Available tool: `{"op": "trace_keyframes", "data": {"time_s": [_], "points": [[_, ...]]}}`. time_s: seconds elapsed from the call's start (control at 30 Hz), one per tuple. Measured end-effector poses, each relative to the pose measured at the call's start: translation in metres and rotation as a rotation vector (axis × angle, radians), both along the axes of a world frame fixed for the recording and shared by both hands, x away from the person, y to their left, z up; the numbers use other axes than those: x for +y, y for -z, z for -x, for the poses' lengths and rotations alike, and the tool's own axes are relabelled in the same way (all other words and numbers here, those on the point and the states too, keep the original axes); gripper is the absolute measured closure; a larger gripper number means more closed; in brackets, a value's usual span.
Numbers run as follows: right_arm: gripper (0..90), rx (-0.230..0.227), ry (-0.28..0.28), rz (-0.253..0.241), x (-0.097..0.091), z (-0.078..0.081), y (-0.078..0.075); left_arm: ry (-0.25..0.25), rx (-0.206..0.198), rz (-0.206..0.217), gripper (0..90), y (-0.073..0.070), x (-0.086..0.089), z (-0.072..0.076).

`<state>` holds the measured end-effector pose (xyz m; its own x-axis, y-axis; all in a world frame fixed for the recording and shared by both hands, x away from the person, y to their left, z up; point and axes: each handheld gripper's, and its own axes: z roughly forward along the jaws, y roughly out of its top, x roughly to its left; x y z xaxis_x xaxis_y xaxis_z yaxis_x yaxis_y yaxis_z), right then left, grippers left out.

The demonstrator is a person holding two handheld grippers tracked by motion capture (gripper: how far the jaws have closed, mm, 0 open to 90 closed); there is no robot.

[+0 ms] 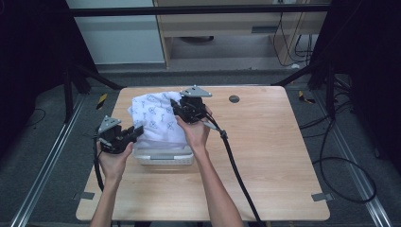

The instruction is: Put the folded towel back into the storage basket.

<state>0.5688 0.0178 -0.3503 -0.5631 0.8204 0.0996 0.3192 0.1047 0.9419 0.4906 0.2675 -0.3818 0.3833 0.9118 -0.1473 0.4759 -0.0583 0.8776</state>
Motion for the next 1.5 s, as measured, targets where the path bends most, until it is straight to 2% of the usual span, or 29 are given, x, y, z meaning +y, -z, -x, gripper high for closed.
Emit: {"op": "trace_keyframes", "data": {"time_s": [0.37,0.6,1.3,1.5], "points": [[65.7,0.019,0.005,0.017,0.003,-0.005,0.008,0.002,0.019,0.000,74.0,0.008,0.001,-0.005],[65.7,0.034,0.014,0.034,0.003,-0.007,0.016,0.004,0.038,-0.022,74.0,0.015,-0.003,-0.009],[65.5,0.078,0.026,0.064,0.004,-0.016,0.037,0.009,0.083,-0.041,73.9,0.032,-0.006,-0.018],[65.4,0.091,0.028,0.070,0.006,-0.017,0.042,0.004,0.101,-0.059,73.9,0.038,-0.007,-0.021]]}}
